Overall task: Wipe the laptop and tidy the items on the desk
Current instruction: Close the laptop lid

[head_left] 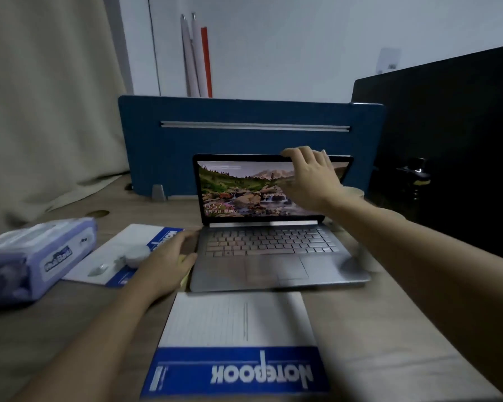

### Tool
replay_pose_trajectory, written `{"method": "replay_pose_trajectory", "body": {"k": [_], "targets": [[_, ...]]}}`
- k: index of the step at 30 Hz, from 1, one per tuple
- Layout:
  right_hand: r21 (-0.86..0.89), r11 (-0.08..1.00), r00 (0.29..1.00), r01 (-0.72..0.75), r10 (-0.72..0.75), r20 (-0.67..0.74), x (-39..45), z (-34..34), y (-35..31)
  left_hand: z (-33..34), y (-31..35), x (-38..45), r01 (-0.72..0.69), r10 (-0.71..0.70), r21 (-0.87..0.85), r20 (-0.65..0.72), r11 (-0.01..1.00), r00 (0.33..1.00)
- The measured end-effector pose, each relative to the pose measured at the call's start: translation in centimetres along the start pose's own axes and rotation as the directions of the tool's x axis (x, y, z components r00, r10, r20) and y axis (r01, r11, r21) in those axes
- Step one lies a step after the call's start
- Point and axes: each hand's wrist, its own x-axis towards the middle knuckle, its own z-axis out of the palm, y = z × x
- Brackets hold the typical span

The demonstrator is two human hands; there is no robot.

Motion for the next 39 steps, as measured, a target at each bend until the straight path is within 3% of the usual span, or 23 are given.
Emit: {"method": "replay_pose_trajectory", "body": {"k": [6, 12, 16, 22, 27, 32, 39], "targets": [[0.000, 0.999, 0.999, 0.036, -0.036, 0.001, -4.9, -0.6, -0.4, -0.6, 0.7, -3.6, 0.080, -0.083, -0.067, -0.032, 0.995, 0.996], [0.043, 0.999, 0.999, 0.031, -0.032, 0.007, -10.2, -0.2, -1.2, -0.9, 1.0, -5.9, 0.066, -0.073, -0.117, -0.056, 0.991, 0.996], [0.051, 0.999, 0.984, 0.017, -0.026, 0.177, -14.4, 1.2, -1.6, -1.2, 1.3, -6.8, 0.029, -0.041, -0.122, -0.091, 0.992, 0.995], [0.148, 0.989, 0.896, -0.030, -0.039, 0.443, -17.5, 3.6, -0.6, -1.1, 1.7, -7.3, -0.003, -0.006, -0.110, -0.076, 0.994, 0.997], [0.152, 0.986, 0.911, -0.069, 0.000, 0.412, -16.9, 4.0, -0.7, -0.9, 1.7, -6.5, -0.066, 0.065, 0.012, 0.035, 0.998, 0.997], [0.149, 0.981, 0.924, -0.124, 0.059, 0.377, -16.0, 5.2, -0.5, -0.3, 1.5, -5.0, -0.069, 0.051, 0.116, 0.152, 0.991, 0.987], [0.158, 0.977, 0.931, -0.144, 0.080, 0.356, -13.6, 8.0, 0.2, 0.4, 1.1, -1.2, -0.058, 0.021, 0.312, 0.122, 0.948, 0.992]]}}
